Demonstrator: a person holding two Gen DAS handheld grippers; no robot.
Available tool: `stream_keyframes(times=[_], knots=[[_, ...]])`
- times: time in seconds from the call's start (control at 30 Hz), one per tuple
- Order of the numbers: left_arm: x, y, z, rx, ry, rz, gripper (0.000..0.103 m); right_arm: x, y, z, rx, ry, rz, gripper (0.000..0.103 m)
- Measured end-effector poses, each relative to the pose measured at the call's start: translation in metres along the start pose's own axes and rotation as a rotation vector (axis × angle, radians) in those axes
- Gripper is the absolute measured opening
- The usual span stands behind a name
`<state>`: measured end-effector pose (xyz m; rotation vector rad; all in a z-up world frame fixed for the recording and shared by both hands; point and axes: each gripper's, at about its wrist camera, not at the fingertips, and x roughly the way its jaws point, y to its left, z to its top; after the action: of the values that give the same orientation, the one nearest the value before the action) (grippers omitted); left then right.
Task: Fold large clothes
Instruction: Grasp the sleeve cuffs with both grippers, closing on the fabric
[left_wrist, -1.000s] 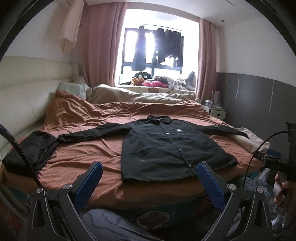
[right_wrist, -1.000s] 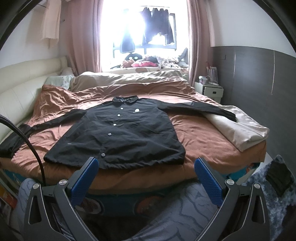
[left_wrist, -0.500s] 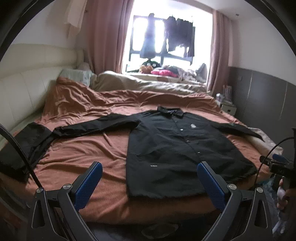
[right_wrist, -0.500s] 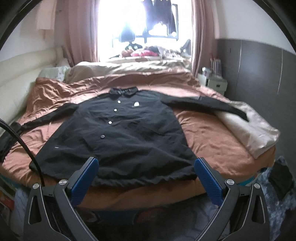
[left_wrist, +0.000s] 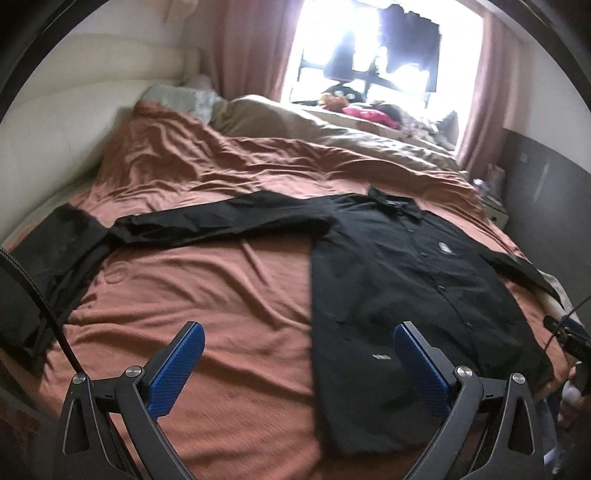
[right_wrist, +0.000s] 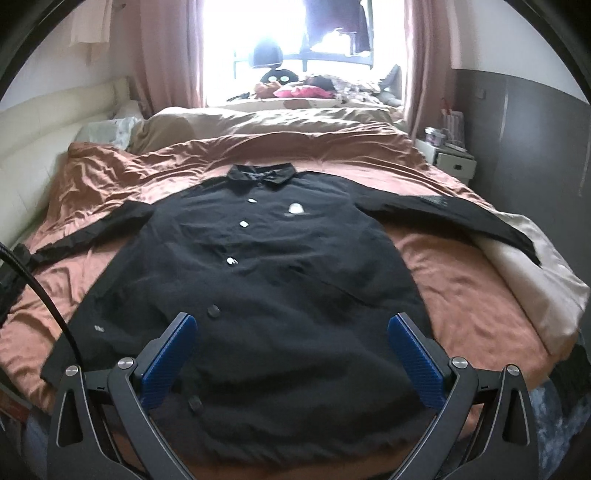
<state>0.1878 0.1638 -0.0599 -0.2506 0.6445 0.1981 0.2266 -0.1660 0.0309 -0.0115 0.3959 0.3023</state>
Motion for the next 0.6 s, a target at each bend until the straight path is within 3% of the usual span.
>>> stream_keyframes(times=[0.33,0.6], knots=[[0.039,0.07,0.04,-0.142,0.038,0.089,0.103,0.06,0.015,0.029,0.02,0.05,0.082,0.103],[0.084,0.137,0.07,-0.275,0.068,0.113,0.102,0.1,0.034,0.043,0.021,0.1,0.17,0.103]])
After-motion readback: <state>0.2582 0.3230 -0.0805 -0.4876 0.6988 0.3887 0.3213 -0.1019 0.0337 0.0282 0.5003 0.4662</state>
